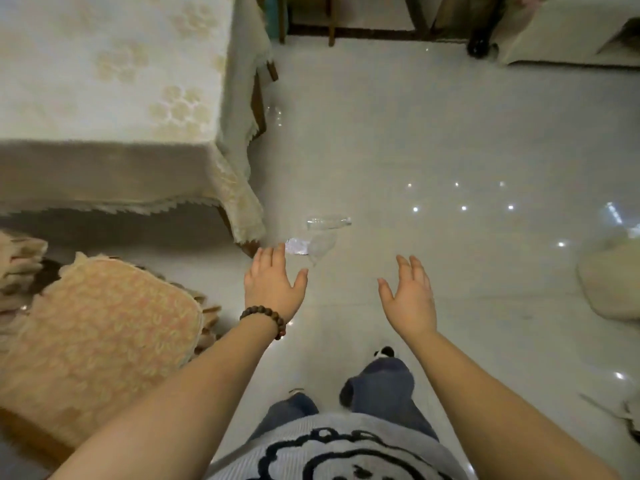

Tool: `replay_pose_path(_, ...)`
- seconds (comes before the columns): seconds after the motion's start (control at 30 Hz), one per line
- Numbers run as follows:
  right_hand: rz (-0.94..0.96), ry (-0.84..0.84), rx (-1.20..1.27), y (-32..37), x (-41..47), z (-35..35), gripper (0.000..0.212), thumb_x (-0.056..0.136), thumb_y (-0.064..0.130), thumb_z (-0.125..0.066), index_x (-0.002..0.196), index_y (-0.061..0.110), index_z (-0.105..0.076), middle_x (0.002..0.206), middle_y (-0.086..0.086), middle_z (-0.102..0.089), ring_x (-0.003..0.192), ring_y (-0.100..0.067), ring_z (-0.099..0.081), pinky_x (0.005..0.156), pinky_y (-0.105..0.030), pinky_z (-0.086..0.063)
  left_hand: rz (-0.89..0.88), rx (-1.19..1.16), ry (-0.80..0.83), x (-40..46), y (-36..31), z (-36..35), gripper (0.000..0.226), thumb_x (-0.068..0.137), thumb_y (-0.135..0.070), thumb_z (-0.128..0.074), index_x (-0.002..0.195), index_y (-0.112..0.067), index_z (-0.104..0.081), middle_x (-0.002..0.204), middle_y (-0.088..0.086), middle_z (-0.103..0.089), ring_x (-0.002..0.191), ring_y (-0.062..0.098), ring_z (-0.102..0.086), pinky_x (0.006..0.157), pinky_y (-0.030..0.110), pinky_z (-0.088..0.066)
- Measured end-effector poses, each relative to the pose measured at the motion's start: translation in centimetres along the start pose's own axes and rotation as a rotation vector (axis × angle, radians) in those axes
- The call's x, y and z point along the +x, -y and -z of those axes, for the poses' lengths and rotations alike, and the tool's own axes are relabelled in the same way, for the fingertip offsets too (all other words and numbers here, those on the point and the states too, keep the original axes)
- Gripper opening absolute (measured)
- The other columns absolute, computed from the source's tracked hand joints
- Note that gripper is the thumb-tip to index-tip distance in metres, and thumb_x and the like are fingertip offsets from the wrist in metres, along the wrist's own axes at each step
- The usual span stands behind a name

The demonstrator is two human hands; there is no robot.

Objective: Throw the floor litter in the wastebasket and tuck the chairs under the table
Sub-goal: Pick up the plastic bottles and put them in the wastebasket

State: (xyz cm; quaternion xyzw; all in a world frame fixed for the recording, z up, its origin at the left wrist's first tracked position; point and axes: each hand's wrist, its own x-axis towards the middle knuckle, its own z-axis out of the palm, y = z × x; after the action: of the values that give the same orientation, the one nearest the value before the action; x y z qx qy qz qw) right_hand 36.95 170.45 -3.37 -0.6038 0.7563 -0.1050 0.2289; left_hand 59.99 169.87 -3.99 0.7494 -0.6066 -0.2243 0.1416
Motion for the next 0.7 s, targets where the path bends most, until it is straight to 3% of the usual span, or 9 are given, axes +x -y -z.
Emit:
replay_pose_path(0.13, 0.125, 0.073, -0.017, 1.8, 9.2, -0.4, 0.060, 0.096, 0.036, -0.046, 0.148, 0.015, -0.024, 0.158, -0.011, -0.015, 0.143, -0.028, -0.017, 0.117, -0.038, -0.018, 0.109, -0.013, -0.061, 5.4, -0.5, -1.1, 0.060, 0.089, -0.045, -0.049, 0.139, -0.015, -0.036, 0.147, 0.008, -0.035, 0.137, 0.025, -0.023, 0.108, 0.045, -0.026)
replay_pose_path(0.23, 0.268, 0.147, -0.065, 2.7, 17.2, -0.9, 0.060, 0.097, 0.038, -0.044, 0.149, 0.016, -0.023, 0.159, -0.010, -0.014, 0.144, -0.027, -0.016, 0.118, -0.037, -0.017, 0.229, -0.036, -0.096, 10.4, -1.5, -3.2, 0.064, 0.090, -0.046, -0.047, 0.143, -0.013, -0.031, 0.149, 0.009, -0.032, 0.138, 0.026, -0.022, 0.111, 0.043, -0.023)
replay_pose_path(0.5, 0.600, 0.365, -0.175, 4.2, 39.2, 0.8, 0.059, 0.096, 0.037, -0.048, 0.147, 0.016, -0.027, 0.157, -0.012, -0.021, 0.142, -0.028, -0.022, 0.115, -0.039, -0.022, 0.665, -0.156, -0.214, 23.0, -8.8, -9.1, 0.067, 0.091, -0.048, -0.046, 0.145, -0.013, -0.027, 0.151, 0.010, -0.029, 0.139, 0.027, -0.021, 0.114, 0.042, -0.019)
replay_pose_path(0.7, 0.687, 0.506, -0.262, 4.1, 48.8, -1.0, 0.058, 0.096, 0.036, -0.048, 0.146, 0.014, -0.029, 0.156, -0.013, -0.023, 0.142, -0.030, -0.022, 0.116, -0.042, -0.022, 0.860, -0.186, -0.232, 27.7, -10.9, -12.3, 0.067, 0.091, -0.047, -0.048, 0.144, -0.013, -0.027, 0.151, 0.011, -0.030, 0.138, 0.028, -0.023, 0.114, 0.045, -0.021)
